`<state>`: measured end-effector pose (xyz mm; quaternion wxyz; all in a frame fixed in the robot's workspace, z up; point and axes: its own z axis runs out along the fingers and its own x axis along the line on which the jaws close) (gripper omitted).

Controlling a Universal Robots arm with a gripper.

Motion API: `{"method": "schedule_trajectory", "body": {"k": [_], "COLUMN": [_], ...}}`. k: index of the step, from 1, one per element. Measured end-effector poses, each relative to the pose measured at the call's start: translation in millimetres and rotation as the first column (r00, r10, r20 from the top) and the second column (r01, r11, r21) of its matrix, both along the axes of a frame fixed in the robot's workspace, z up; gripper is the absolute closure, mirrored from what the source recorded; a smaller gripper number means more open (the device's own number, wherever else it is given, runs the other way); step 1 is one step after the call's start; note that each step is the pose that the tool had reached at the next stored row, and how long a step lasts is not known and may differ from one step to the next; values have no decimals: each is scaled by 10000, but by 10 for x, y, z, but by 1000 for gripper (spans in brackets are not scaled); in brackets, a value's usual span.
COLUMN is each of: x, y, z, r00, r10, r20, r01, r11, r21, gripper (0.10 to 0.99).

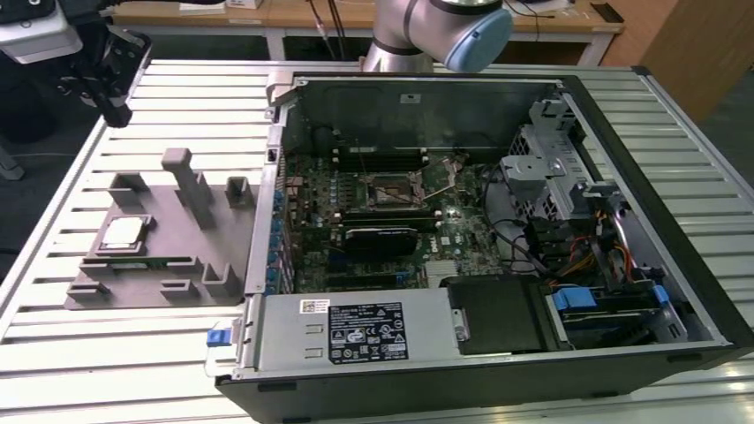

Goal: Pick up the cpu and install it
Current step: 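Reach for the cpu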

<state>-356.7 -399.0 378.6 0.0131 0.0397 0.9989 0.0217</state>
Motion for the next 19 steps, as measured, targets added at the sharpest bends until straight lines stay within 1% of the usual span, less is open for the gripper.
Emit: {"method": "schedule_trajectory", "body": {"k": [9,19], "x": [-25,-53], "y": [0,0], "z": [-124,-231], "r00": [10000,10000], "r10": [0,0], "r20": [0,0], "r01": [0,0], "r11": [10000,10000], "r21": [0,1], "gripper": [980,980]}}
